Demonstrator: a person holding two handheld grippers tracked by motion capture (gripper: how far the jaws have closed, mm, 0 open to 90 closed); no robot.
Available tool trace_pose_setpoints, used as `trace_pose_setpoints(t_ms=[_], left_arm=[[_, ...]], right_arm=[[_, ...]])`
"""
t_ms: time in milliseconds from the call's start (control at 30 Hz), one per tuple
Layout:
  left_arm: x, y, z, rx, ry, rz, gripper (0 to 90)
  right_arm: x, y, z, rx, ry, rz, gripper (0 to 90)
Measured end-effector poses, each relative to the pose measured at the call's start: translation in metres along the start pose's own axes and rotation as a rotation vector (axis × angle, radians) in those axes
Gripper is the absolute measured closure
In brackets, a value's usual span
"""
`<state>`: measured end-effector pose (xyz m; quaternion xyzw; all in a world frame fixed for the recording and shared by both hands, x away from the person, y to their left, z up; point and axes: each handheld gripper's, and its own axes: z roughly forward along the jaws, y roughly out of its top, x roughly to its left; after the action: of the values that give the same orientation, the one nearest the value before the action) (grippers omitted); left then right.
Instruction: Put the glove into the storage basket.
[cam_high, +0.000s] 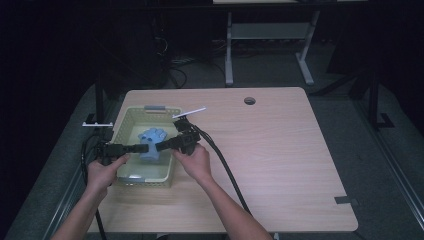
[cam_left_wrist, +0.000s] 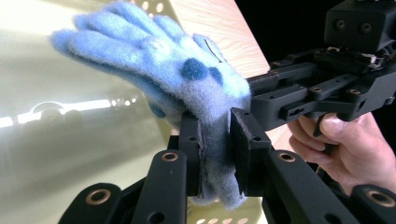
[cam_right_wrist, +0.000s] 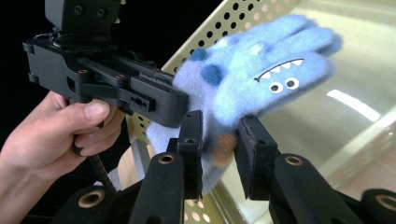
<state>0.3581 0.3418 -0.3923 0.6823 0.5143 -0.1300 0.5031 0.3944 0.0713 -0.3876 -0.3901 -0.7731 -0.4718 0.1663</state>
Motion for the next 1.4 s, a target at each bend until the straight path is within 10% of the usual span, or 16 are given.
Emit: trace_pose_setpoints(t_ms=[533, 1100, 1400], left_arm=[[0.017, 0.003, 0.008, 0.102, 0.158, -0.04, 74.8], [0.019, 0.016, 0.034, 0.351, 0.469, 0.02, 71.2], [0.016, 0.021, 0.033, 0.346, 0.544, 0.046, 52.8]], right_arm=[[-0.004, -0.003, -0.013, -0.004, -0.01, -0.002, 72.8], [-0.002, -0.006, -0.017, 0.001, -0.017, -0.017, 72.5], [-0.004, -0.008, -0.021, -0.004, -0.024, -0.028, 71.9]])
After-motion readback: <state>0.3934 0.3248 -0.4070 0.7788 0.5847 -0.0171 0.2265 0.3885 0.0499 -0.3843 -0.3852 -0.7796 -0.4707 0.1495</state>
